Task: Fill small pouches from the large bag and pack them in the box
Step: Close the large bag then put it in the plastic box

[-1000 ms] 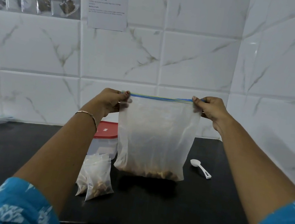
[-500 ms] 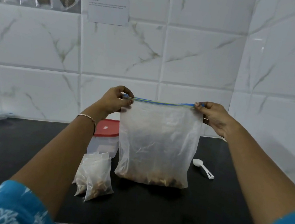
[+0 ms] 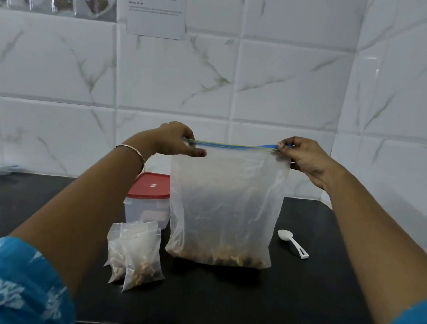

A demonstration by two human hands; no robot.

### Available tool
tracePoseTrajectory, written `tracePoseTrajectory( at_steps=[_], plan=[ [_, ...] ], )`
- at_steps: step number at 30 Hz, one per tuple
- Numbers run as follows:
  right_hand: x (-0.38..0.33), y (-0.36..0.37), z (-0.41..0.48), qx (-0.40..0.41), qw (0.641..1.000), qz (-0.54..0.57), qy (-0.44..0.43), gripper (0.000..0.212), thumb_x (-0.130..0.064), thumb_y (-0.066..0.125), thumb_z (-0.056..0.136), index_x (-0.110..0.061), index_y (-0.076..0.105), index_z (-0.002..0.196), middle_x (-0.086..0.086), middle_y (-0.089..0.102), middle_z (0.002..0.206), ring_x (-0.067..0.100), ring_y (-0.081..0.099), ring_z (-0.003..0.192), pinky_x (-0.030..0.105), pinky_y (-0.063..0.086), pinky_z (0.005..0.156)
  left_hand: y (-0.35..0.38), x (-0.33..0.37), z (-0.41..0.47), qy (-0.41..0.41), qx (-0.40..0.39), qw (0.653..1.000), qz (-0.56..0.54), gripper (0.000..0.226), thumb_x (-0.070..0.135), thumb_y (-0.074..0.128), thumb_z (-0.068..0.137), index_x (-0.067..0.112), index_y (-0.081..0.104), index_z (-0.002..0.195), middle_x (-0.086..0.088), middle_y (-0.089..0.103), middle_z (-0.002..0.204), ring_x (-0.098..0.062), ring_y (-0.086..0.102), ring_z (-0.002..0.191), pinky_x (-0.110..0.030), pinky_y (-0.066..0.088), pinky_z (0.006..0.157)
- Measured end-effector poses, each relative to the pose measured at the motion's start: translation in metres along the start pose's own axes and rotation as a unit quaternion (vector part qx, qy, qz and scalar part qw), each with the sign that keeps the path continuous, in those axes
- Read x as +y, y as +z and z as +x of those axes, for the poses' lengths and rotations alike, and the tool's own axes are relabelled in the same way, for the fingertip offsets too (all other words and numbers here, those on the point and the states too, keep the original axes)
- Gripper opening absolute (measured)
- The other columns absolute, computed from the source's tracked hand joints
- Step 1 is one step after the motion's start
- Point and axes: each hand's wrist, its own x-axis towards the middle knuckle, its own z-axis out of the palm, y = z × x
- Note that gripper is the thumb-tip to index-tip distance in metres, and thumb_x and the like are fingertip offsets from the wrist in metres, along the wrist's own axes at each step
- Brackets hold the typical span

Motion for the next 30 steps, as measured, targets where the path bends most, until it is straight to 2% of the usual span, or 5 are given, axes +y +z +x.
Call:
tracePoseTrajectory(
  at_steps=[5,9,16,24,30],
  plan=[
    [-0.006,-0.002,-0.002,0.004,0.997,-0.069,-0.016,0.006,-0.018,0.066,0.091,-0.016,0.061,0.093,-0.005,0.069,0.078,0.006,0.058,0.065,0.024,0.035,0.06,-0.008,0.001,-0.004,0.011,-0.018,0.984,-0.176,0.063,0.064,0.055,0.084,0.002,0.062,0.097,-0.004,0.053,0.096,-0.019,0.045,0.089,-0.031,0.034,0.084],
    [-0.012,-0.001,-0.002,-0.026,0.993,-0.105,-0.04,0.007,-0.013,0.064,0.093,-0.02,0.065,0.092,0.0,0.064,0.081,0.008,0.053,0.065,0.026,0.031,0.061,-0.011,0.005,-0.006,0.047,0.036,0.99,-0.13,0.036,0.037,0.06,0.093,0.001,0.064,0.096,-0.009,0.059,0.09,-0.019,0.048,0.082,-0.029,0.038,0.073],
    [-0.018,-0.005,-0.006,-0.082,0.986,-0.138,-0.036,0.019,-0.018,0.073,0.085,-0.024,0.073,0.103,0.003,0.07,0.103,0.011,0.053,0.087,0.028,0.038,0.075,-0.004,-0.005,-0.003,0.068,0.132,0.988,-0.043,0.023,0.039,0.06,0.092,0.018,0.055,0.087,0.0,0.06,0.084,-0.02,0.05,0.074,-0.029,0.038,0.067],
    [-0.018,0.002,-0.004,-0.031,0.985,-0.149,-0.081,0.013,-0.003,0.072,0.084,-0.011,0.064,0.091,-0.002,0.063,0.081,0.006,0.056,0.074,0.006,0.042,0.06,-0.012,0.007,-0.01,0.082,0.077,0.985,-0.13,0.022,0.027,0.068,0.089,0.018,0.047,0.087,0.005,0.07,0.07,-0.004,0.054,0.057,-0.014,0.042,0.057],
    [-0.02,0.006,0.003,0.021,0.977,-0.19,-0.094,0.014,-0.013,0.075,0.083,-0.013,0.068,0.096,0.002,0.062,0.081,0.012,0.053,0.074,0.02,0.042,0.063,-0.028,0.009,-0.017,0.077,0.069,0.987,-0.121,0.026,0.033,0.077,0.08,0.015,0.066,0.096,-0.003,0.072,0.076,-0.01,0.06,0.072,-0.026,0.045,0.07]
  ],
)
